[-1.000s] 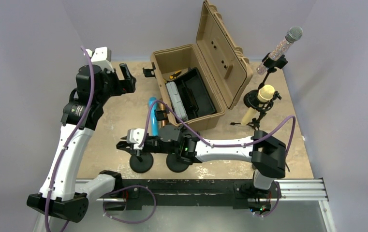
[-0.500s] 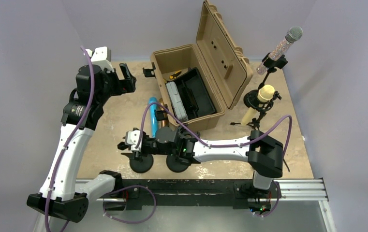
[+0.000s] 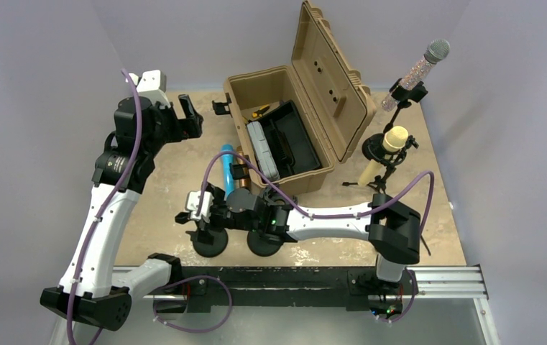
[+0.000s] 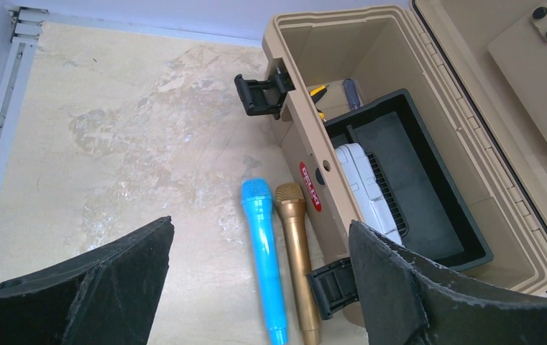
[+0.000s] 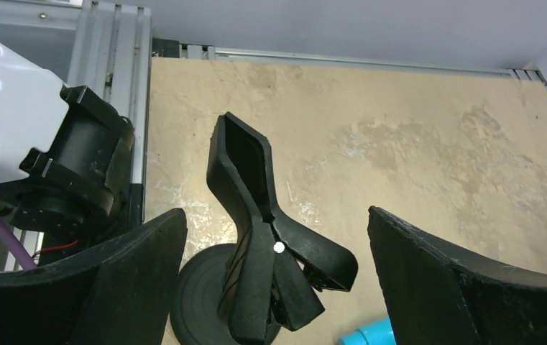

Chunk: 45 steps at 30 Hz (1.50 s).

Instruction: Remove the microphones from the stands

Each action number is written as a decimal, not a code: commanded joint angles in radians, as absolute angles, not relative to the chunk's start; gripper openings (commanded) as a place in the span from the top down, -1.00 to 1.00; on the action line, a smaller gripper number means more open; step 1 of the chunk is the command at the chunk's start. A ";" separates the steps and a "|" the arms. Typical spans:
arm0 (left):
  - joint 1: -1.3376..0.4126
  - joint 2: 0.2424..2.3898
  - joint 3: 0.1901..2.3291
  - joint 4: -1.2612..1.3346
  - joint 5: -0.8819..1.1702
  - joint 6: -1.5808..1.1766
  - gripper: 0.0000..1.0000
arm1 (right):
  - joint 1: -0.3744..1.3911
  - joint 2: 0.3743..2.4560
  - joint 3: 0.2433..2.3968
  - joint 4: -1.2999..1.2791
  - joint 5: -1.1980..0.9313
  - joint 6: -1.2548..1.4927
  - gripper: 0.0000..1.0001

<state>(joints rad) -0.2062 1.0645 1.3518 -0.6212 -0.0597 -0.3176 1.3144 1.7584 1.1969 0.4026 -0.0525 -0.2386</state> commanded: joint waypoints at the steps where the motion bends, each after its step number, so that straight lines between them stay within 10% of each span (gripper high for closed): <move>1: -0.213 1.062 1.344 -0.573 -0.048 -0.298 -0.79 | 1.309 1.682 1.233 0.425 0.016 -0.230 -0.88; 21: -0.215 1.064 1.340 -0.565 -0.026 -0.306 -0.78 | 1.293 1.739 1.322 0.320 -0.107 -0.358 -0.60; 45: -0.215 1.080 1.338 -0.565 -0.009 -0.314 -0.79 | 1.295 1.705 1.335 0.249 -0.003 -0.313 0.87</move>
